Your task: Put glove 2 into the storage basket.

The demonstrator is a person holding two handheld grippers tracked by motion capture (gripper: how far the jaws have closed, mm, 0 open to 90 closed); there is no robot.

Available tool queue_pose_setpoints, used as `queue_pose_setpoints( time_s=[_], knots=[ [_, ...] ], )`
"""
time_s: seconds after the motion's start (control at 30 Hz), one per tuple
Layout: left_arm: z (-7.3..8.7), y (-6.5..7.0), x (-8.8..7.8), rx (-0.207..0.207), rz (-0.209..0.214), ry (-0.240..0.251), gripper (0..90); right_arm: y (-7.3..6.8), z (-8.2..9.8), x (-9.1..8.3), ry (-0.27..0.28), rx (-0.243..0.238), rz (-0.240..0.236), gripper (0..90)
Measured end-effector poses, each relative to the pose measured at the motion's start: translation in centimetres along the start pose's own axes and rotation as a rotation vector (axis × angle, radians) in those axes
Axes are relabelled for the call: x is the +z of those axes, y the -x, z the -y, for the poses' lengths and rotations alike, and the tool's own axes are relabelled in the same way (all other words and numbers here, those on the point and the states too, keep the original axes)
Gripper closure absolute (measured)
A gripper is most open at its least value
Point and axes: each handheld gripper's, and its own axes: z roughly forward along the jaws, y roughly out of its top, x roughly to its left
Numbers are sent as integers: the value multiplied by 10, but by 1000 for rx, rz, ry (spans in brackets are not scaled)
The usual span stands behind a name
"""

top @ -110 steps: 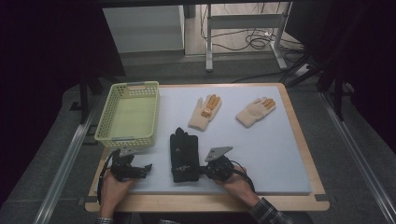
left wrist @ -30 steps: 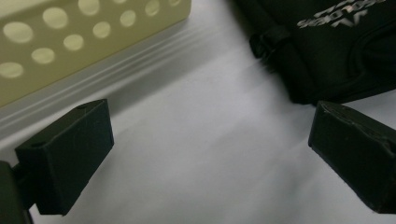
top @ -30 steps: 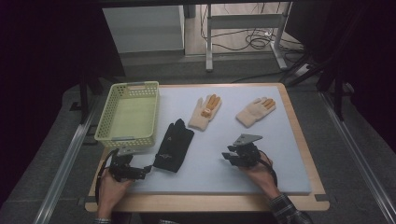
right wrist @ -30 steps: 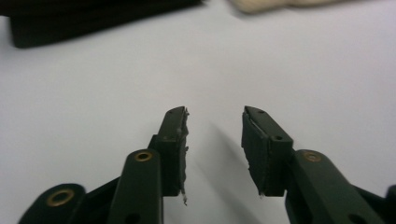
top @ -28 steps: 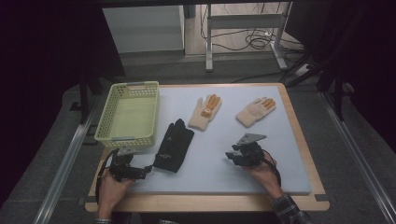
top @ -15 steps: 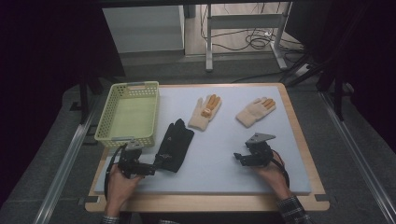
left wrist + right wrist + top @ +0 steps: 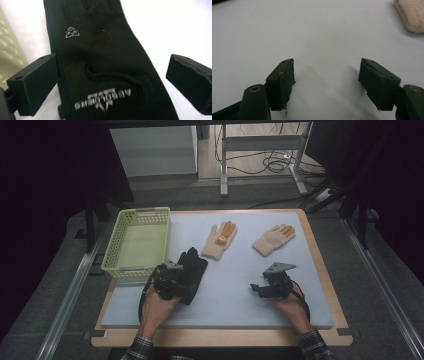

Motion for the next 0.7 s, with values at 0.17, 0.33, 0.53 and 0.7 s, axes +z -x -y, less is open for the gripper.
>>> queue_pose_setpoints(
  time_s=[0.17,0.33,0.53,0.7],
  knots=[
    [-2,2,17,-14,-70,-50,0,0,0,0,1,2,-2,282],
    [4,7,26,13,-90,-76,0,0,0,0,-2,-7,4,281],
    [0,-1,28,-41,-92,-120,0,-1,0,0,-1,-8,5,281],
    [2,1,29,-62,-78,-124,0,-1,0,0,-2,-8,5,281]
  ],
)
